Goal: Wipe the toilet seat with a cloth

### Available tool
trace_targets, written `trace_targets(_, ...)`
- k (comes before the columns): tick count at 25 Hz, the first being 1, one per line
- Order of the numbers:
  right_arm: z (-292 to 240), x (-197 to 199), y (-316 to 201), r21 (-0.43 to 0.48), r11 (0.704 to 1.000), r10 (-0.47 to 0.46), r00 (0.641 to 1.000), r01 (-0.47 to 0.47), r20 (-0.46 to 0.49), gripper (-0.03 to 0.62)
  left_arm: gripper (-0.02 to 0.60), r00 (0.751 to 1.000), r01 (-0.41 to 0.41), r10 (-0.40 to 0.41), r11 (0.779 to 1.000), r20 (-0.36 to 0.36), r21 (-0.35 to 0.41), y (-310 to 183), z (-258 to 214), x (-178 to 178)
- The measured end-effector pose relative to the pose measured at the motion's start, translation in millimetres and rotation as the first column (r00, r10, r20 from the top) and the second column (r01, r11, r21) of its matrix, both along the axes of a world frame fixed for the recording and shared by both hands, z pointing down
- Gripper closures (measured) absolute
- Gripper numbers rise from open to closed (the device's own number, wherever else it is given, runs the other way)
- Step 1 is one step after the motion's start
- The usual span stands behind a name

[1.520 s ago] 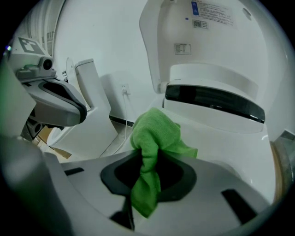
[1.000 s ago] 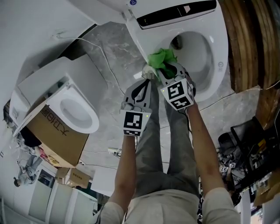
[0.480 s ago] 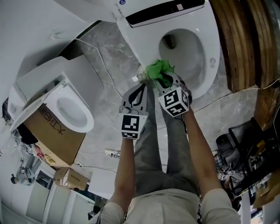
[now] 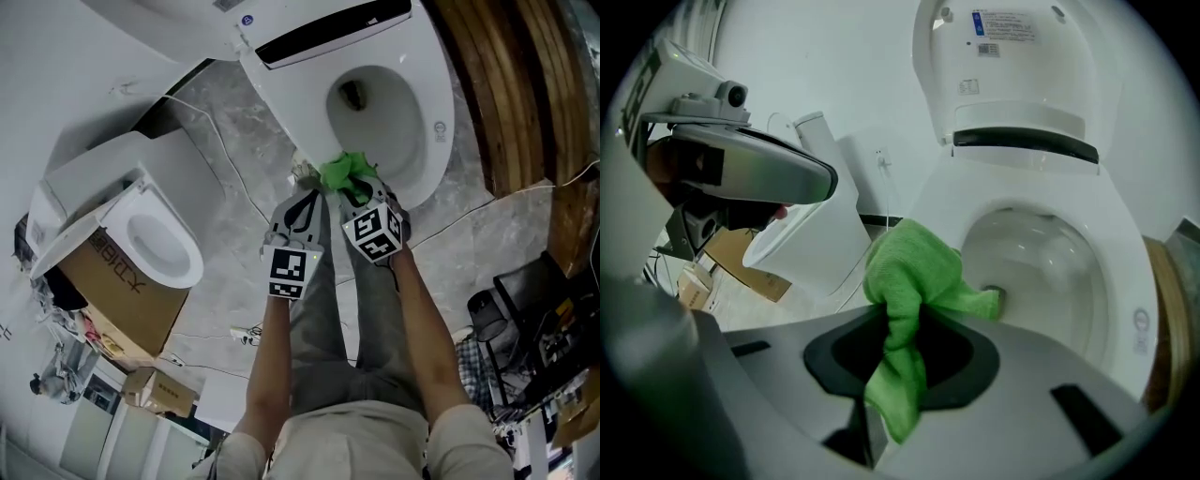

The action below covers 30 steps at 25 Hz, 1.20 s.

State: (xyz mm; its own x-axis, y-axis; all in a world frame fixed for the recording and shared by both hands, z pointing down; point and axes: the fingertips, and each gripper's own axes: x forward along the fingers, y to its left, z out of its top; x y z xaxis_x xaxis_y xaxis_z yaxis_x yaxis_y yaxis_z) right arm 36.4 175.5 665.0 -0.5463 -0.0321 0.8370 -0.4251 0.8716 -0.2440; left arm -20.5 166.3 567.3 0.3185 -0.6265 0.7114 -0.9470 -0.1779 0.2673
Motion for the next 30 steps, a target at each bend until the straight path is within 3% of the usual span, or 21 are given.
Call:
trace_targets(14,-12.3,83.5,29.0,-0.054,0.998,0.030,0.993,-0.036,-0.114,0.497,0.569,0.982,-0.188,0.188,0.982,-0.010,-0.019,-0.4,-26.8,59.6)
trace_targets(23,-111.0,116.6,2.3,0.017,0.985,0.172,0.984,-0.171,-0.037,0.496,0.569,0.958,-0.286,0.285,0.957,0.037,0.040,-35.4,-109.3,76.5)
trace_targets(30,-216.4,114.7,-40.3,0.083,0.960,0.259,0.961,-0.267,0.101,0.496,0.569,0.950,-0.310,0.302,0.944,0.081,0.112,-62.0,-199.5,83.0)
